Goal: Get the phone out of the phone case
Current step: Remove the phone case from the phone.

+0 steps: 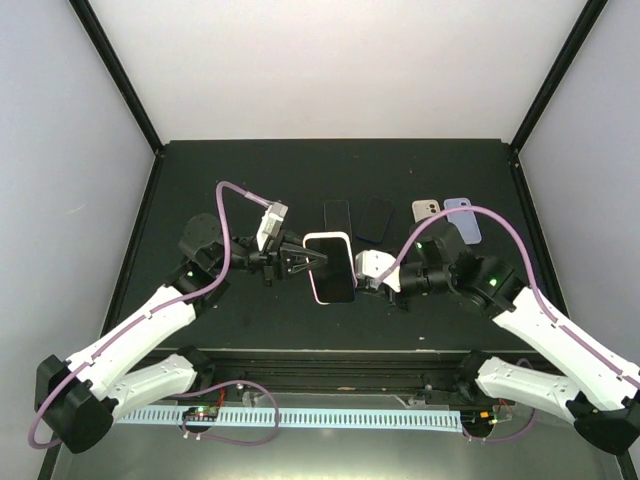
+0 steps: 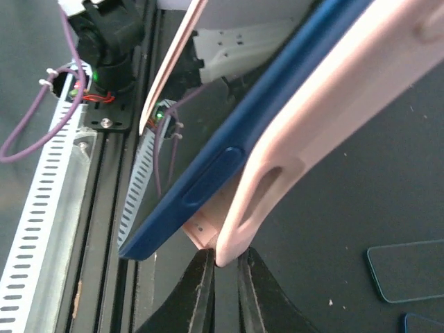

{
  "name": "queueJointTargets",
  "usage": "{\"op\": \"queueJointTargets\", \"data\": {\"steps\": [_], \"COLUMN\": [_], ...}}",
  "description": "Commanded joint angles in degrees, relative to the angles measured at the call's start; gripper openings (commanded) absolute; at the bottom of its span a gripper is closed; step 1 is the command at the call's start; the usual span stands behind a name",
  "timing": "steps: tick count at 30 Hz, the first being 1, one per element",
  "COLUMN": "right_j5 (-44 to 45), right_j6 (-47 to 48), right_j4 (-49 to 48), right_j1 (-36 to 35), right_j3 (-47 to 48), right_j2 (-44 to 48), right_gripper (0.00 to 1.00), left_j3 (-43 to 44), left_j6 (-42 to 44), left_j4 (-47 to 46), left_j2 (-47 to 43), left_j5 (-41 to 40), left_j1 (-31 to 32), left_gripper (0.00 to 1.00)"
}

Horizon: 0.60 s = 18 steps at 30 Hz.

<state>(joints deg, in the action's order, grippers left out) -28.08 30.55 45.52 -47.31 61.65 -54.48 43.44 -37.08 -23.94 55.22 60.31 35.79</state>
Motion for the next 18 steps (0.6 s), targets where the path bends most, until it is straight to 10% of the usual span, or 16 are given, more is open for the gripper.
{"op": "queueJointTargets", "data": {"steps": [1, 18], "right_j5": [10.6, 1.0], "right_j6": [-4.0, -15.2], "right_j4": [-15.4, -18.4], "right_j1": [4.1, 9.5], "right_j3": [-0.3, -0.6], "right_j2": [-2.3, -7.7], "right_gripper": [0.07, 0.25], "left_j3": [-0.4, -4.1], "left_j6": [-6.3, -3.7], "left_j4": [-3.5, -4.4], "left_j2": [-2.1, -1.8], "left_j5": [8.2, 4.0], "left_j1": [2.1, 2.1], "left_gripper": [0.02, 0.01]}}
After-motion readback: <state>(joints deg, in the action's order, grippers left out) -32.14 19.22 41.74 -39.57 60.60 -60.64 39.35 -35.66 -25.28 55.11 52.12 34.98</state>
